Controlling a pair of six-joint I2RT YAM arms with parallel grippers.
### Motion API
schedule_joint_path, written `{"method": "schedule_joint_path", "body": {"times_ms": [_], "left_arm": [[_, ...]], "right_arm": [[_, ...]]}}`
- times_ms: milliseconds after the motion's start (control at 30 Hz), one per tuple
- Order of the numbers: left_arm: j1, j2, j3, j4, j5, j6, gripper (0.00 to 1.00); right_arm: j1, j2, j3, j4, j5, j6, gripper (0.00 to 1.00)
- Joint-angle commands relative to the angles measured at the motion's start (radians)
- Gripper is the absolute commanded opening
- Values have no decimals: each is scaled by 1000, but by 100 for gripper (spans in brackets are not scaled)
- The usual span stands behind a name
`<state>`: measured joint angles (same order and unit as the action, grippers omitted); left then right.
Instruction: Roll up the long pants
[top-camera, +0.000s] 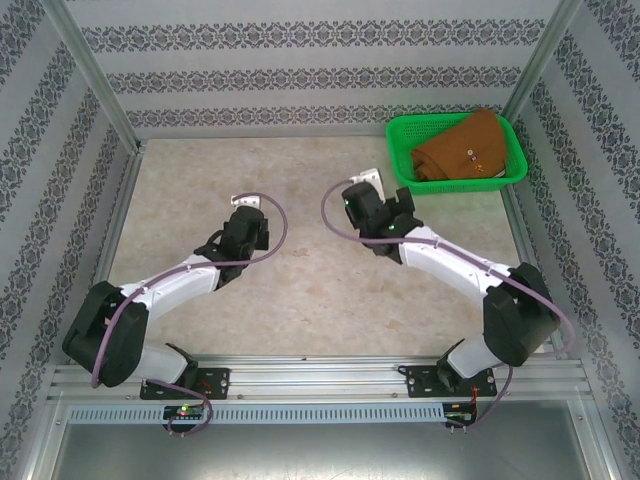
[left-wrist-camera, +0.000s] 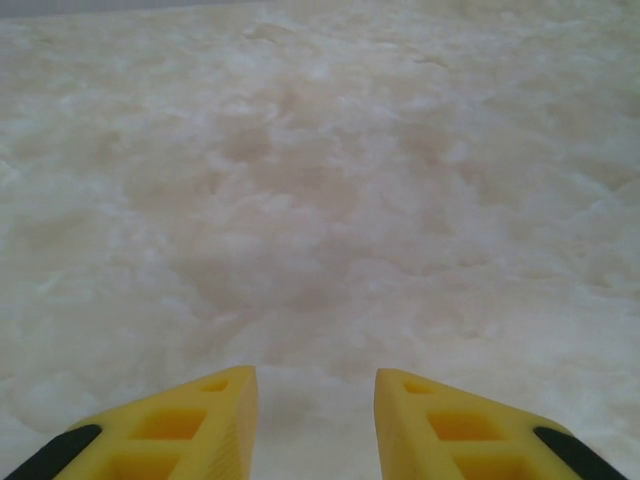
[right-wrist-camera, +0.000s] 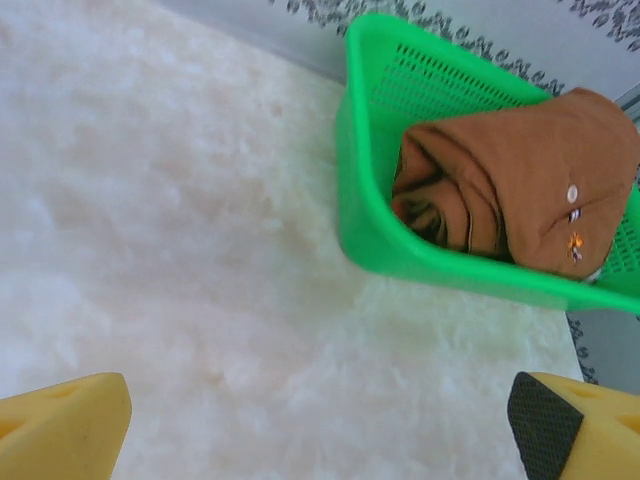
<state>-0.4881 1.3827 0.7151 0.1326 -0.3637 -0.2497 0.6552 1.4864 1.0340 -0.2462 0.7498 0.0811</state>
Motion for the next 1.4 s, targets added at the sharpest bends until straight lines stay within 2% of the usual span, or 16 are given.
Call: {"method": "schedule_joint_path", "body": {"times_ms": [0, 33, 233, 367, 500, 600, 667, 800, 933, 967, 1000, 1033, 1067, 1167, 1267, 1367], "left_arm": [[49, -31, -59, 195, -100, 114, 37], [64, -26, -77, 232, -150, 129, 38], [209, -58, -154, 360, -215, 222, 35], [319, -124, -244, 441, -69, 179, 36], [340, -130, -320, 563, -108, 268, 36], [383, -156, -363, 552, -31, 245, 36], [388, -149, -418, 644, 9, 211, 37], [396, -3, -371, 676, -65, 183, 33], [388, 93, -332, 699, -93, 189, 30], [368, 102, -320, 682, -83, 216, 40], [352, 118, -319, 710, -56, 252, 57], [332, 133, -329, 758, -70, 282, 96], [330, 117, -341, 751, -68, 274, 100], [335, 122, -330, 727, -61, 270, 100], [357, 129, -296, 675, -27, 255, 100], [367, 118, -327, 720, -8, 248, 100]], "right_arm": [[14, -62, -115, 12, 110, 56, 98], [23, -81, -162, 40, 109, 45, 98], [71, -178, -330, 181, 115, -12, 98], [68, -261, -386, 219, 92, 8, 98], [45, -345, -445, 248, 95, 8, 98], [7, -439, -500, 258, 60, 26, 98], [-26, -511, -543, 266, 34, 48, 98], [-105, -634, -625, 337, -35, 21, 98], [-198, -728, -742, 503, -97, -70, 98], [-234, -742, -766, 540, -116, -78, 98], [-266, -747, -785, 569, -135, -78, 98], [-305, -743, -798, 593, -161, -69, 98], [-339, -728, -807, 618, -200, -64, 98], [-399, -611, -809, 705, -260, -53, 98], [-440, -411, -813, 935, -306, -81, 98], [-480, -183, -787, 1191, -360, -95, 98]]}}
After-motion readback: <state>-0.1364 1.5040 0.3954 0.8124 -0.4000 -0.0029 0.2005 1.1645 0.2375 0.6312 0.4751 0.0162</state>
